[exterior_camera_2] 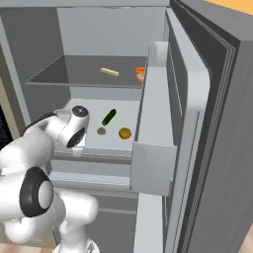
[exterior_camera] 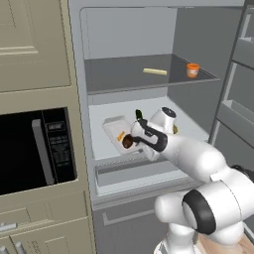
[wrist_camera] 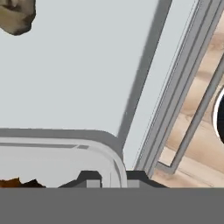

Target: Place the tupperware on the second highest shelf of the fridge. Make space for the tupperware among the existing items by rearranging them on the shelves if needed. Close the fridge door when finished.

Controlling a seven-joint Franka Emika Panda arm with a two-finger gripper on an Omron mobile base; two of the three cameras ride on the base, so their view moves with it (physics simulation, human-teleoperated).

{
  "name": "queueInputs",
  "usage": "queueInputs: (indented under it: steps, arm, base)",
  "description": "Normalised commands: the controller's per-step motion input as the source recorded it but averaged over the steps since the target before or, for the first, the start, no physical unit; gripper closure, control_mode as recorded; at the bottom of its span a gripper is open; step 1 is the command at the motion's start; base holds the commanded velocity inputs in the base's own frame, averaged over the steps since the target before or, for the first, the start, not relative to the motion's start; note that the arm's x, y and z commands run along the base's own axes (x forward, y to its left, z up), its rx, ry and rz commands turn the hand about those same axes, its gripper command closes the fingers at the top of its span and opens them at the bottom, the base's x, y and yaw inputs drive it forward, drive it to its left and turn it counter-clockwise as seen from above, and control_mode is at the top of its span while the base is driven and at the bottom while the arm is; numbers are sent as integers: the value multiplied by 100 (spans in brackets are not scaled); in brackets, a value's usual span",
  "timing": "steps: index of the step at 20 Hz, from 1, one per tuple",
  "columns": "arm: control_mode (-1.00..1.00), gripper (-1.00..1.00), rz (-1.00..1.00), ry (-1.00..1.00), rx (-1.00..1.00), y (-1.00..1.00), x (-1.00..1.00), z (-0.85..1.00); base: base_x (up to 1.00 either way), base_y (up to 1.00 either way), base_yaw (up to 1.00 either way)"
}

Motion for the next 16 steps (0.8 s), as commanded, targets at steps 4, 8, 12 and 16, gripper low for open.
queueInputs:
  steps: [4,8,12,16]
  arm:
    - [-100,100,0,-9,0,19,73,-18]
    - [-100,100,0,-2,0,2,79,0]
    - [-100,-100,-2,-2,0,3,76,0]
    - [-100,-100,-4,-11,0,4,30,0]
  base:
    - [0,0,0]
    - [0,0,0]
    - [0,0,0]
    - [0,0,0]
